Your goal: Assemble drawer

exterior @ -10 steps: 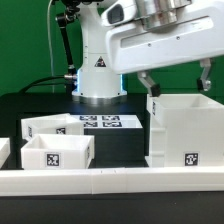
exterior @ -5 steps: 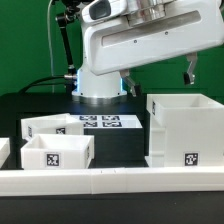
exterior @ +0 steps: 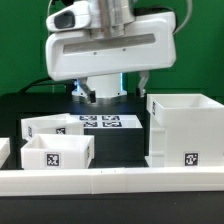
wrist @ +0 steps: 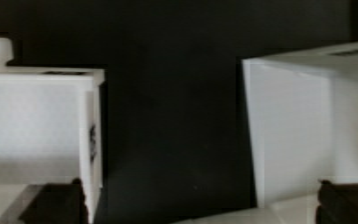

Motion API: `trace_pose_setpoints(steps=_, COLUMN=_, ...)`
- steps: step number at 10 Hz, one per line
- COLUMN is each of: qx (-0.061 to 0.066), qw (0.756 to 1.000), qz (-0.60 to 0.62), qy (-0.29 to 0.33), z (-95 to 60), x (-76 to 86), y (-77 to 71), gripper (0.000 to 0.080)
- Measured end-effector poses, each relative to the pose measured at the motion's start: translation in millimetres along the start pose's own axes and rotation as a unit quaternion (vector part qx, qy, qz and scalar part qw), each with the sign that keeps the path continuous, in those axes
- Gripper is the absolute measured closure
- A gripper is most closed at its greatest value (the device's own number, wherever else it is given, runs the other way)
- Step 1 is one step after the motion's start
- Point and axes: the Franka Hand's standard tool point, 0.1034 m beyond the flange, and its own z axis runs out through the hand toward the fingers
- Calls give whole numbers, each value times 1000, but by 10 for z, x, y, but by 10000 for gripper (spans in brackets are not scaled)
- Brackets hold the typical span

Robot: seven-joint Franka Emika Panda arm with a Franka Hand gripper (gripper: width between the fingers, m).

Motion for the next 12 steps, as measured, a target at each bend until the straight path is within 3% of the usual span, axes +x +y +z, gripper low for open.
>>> trace_pose_setpoints(steps=1, qx=2, qw=1000, qz=-21, qy=-2, z=39, x=-17, y=192, gripper=151)
trace_pose_setpoints(steps=5, qx=1, qw=1000, qz=-11, qy=-4, z=65, x=-24, y=224, gripper=151)
trace_pose_setpoints(steps=8, qx=-25, qw=1000, qz=-4, qy=5, z=271, x=-1, y=470, gripper=151)
trace_pose_setpoints(steps=12, qx=-35, qw=999, qz=-4, qy=21, z=504, x=12, y=582, gripper=151)
